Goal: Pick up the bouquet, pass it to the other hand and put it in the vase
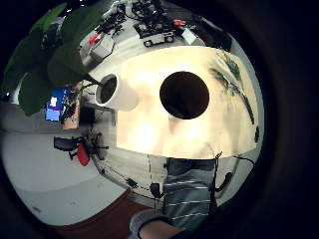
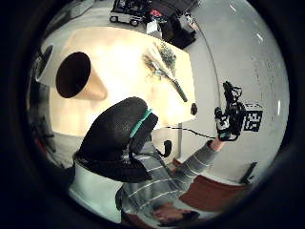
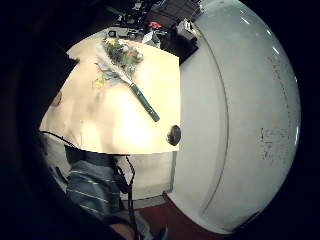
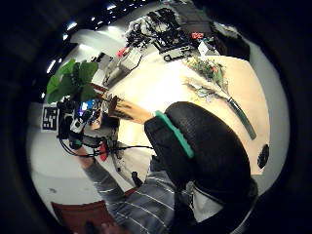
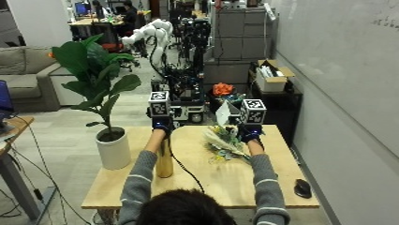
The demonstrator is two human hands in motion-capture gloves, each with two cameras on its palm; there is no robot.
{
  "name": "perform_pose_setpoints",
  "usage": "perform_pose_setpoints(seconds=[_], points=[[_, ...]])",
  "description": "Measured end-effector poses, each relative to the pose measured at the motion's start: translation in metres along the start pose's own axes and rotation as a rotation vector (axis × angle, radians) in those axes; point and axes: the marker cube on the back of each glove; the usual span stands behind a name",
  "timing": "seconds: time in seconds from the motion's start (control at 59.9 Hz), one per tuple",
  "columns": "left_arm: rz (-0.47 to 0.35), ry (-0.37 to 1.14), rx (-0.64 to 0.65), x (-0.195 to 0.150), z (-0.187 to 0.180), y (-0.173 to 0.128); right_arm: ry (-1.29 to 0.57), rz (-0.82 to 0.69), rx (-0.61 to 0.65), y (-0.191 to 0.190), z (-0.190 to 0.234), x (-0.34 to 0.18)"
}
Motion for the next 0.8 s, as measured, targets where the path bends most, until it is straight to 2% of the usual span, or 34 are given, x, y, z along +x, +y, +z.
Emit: perform_pose_setpoints(seconds=[0.067, 0.167, 0.234, 0.317, 0.467, 0.534, 0.601, 0.634, 0.751, 0.801], points=[[0.020, 0.008, 0.035, 0.004, -0.011, 0.011, -0.004, -0.018, 0.022, 0.001, -0.002, 0.000], [0.007, -0.011, 0.024, -0.005, 0.007, -0.019, -0.003, -0.036, 0.030, 0.001, -0.005, 0.001], [0.003, -0.005, 0.005, -0.005, 0.006, -0.014, -0.001, -0.047, 0.037, -0.001, -0.006, 0.003], [0.000, 0.018, -0.022, -0.001, -0.001, 0.006, -0.003, -0.065, 0.040, -0.002, -0.010, 0.003], [-0.014, 0.004, -0.030, -0.003, 0.011, -0.016, -0.005, -0.042, 0.021, -0.004, -0.017, 0.005], [0.015, 0.015, -0.035, 0.008, -0.003, 0.011, 0.012, -0.037, 0.016, -0.009, -0.017, 0.008], [0.076, 0.023, 0.027, 0.025, -0.030, 0.048, 0.030, -0.033, 0.013, -0.008, -0.021, 0.008], [0.090, 0.021, 0.040, 0.029, -0.034, 0.053, 0.038, -0.027, 0.014, -0.008, -0.022, 0.009], [0.024, -0.003, -0.035, 0.018, 0.008, 0.000, 0.038, -0.024, -0.008, -0.005, -0.026, 0.013], [0.026, -0.001, -0.035, 0.020, 0.011, -0.001, 0.042, -0.022, -0.013, -0.007, -0.028, 0.017]])
